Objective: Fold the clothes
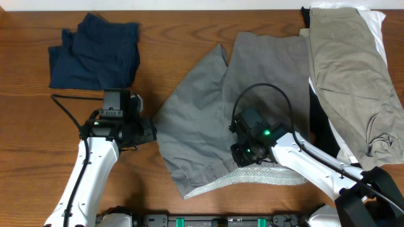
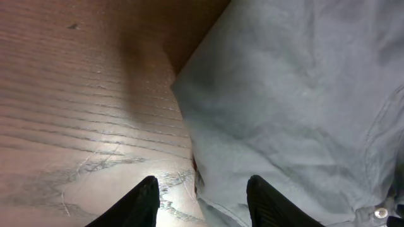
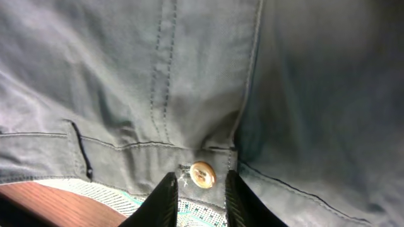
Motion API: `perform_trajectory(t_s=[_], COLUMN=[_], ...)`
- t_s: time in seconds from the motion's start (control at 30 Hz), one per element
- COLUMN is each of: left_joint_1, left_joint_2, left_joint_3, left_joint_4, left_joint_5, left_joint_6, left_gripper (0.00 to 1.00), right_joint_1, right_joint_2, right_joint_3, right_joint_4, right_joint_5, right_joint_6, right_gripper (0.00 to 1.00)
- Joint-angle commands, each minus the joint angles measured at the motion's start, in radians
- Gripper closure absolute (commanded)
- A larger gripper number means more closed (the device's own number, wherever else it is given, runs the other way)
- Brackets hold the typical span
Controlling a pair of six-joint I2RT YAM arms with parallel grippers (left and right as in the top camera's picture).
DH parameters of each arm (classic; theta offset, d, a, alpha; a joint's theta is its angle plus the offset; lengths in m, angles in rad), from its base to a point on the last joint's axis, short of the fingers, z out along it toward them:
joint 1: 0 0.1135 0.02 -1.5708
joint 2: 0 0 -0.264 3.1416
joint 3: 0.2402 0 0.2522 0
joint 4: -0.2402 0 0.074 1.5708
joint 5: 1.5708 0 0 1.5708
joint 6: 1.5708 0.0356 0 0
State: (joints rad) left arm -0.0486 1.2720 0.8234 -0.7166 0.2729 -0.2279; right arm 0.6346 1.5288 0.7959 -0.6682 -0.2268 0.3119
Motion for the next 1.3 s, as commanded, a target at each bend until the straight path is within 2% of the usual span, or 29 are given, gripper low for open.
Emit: perform_trajectory(t_s=[0.0,0.2,0.33,0.47,0.63,0.87,1.13,1.27], left_joint_1=[-0.002,-0.002,-0.002,-0.002,-0.002,-0.002,-0.002,-0.002], left_joint_2=[0.002,0.002,0.002,0.002,0.002,0.002,0.002,0.002], left_joint_3=[-0.004,-0.004,-0.004,-0.004,-0.004,-0.003,-0.002,-0.002], left_joint_4=[0.001,0.001,0.001,0.001,0.004,0.008,0.008,0.017], left_joint_5=[-0.027,-0.050,-0.050,-0.050,-0.050,-0.050,-0.050,-0.050], left_joint_6=[0.016,0.016,0.016,0.016,0.016,0.016,0.016,0.016], left_gripper=[0.53,0.53,0.53,0.53,0.53,0.53,0.53,0.53], right_joint_1=[0.010,0.010,0.010,0.010,0.010,0.010,0.004,0.015], right_joint_2=[0.003,0.003,0.003,0.003,0.003,-0.023,-0.198,-0.228], right_joint_3=[-0.029,-0.054,-0.054,-0.054,-0.054,-0.039,0.035,0.029], right_joint_4=[-0.004,0.010,0.024,0.034,0.034,0.011,-0.219,-0.349], right_joint_5=[0.041,0.043,0.041,0.035,0.014,-0.045,-0.052,-0.051], right_joint_6=[0.065,0.085,0.085,0.085,0.085,0.085,0.167,0.213], right_gripper=[0.77,0.68,0.68,0.79,0.99,0.99,0.99,0.99])
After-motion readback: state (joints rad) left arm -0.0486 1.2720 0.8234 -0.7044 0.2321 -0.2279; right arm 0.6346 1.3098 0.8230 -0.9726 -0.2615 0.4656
